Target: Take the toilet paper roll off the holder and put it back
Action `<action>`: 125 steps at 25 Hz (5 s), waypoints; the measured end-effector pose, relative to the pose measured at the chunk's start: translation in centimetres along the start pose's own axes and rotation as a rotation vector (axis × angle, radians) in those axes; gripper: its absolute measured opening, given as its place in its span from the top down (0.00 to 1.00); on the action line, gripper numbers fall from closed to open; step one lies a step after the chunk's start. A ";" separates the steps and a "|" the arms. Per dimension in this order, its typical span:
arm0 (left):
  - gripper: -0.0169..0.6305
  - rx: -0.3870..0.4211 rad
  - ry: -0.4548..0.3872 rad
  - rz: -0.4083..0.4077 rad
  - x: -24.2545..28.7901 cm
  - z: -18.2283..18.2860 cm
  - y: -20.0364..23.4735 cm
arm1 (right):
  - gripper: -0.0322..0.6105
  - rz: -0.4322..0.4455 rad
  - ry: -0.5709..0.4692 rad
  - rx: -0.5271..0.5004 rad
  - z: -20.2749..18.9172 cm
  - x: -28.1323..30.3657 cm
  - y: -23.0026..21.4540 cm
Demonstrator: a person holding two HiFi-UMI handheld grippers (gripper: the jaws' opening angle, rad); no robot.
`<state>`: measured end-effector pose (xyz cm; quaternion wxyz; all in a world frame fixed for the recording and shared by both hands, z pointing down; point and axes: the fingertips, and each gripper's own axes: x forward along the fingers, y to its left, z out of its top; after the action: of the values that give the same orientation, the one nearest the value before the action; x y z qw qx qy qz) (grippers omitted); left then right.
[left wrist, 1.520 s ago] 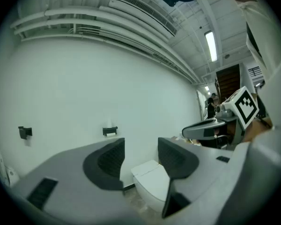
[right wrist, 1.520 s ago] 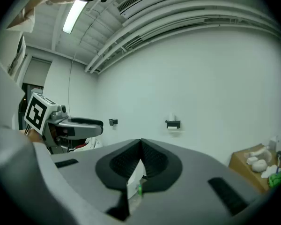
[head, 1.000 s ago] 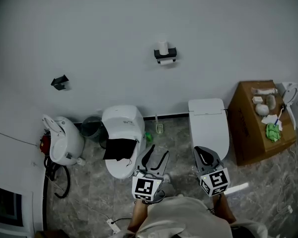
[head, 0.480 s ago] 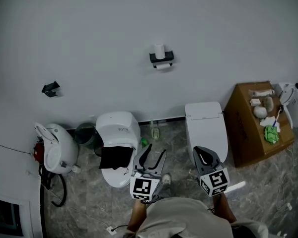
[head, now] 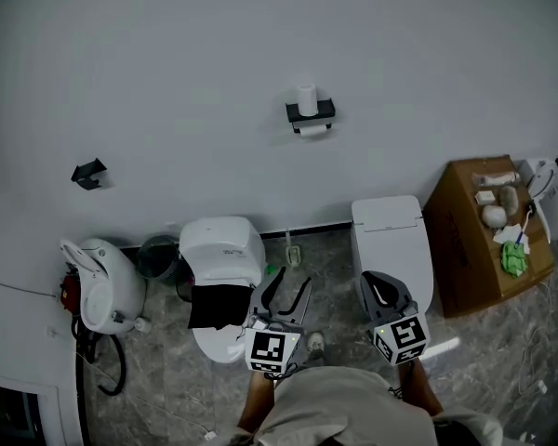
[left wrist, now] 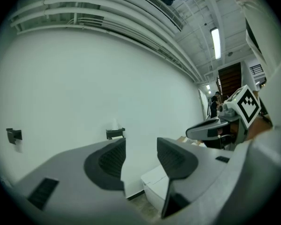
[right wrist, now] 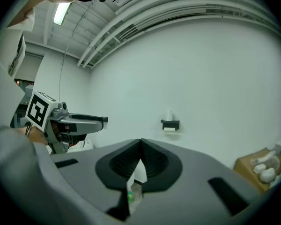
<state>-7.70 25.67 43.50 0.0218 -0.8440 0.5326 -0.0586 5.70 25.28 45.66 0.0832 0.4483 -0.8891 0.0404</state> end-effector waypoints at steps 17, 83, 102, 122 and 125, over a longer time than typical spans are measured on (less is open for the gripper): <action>0.65 -0.010 -0.031 -0.067 5.6 0.6 7.1 | 0.95 -0.073 0.008 -0.001 2.0 8.1 -1.1; 0.66 0.049 0.076 0.113 30.8 1.1 14.7 | 0.96 0.112 -0.013 0.053 4.5 28.7 -21.2; 0.66 0.063 0.105 0.127 35.6 1.4 13.7 | 0.95 0.123 -0.015 0.086 3.9 30.1 -26.2; 0.66 0.038 0.037 0.061 40.1 1.7 16.4 | 0.96 0.053 -0.011 0.053 5.1 33.5 -27.9; 0.66 0.036 0.036 0.045 41.1 1.7 17.5 | 0.96 0.043 -0.010 0.053 5.4 34.8 -28.0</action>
<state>-5.68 -18.97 43.24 0.0286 -0.8302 0.5506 -0.0827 7.29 -19.67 46.63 0.0662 0.4312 -0.8976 0.0634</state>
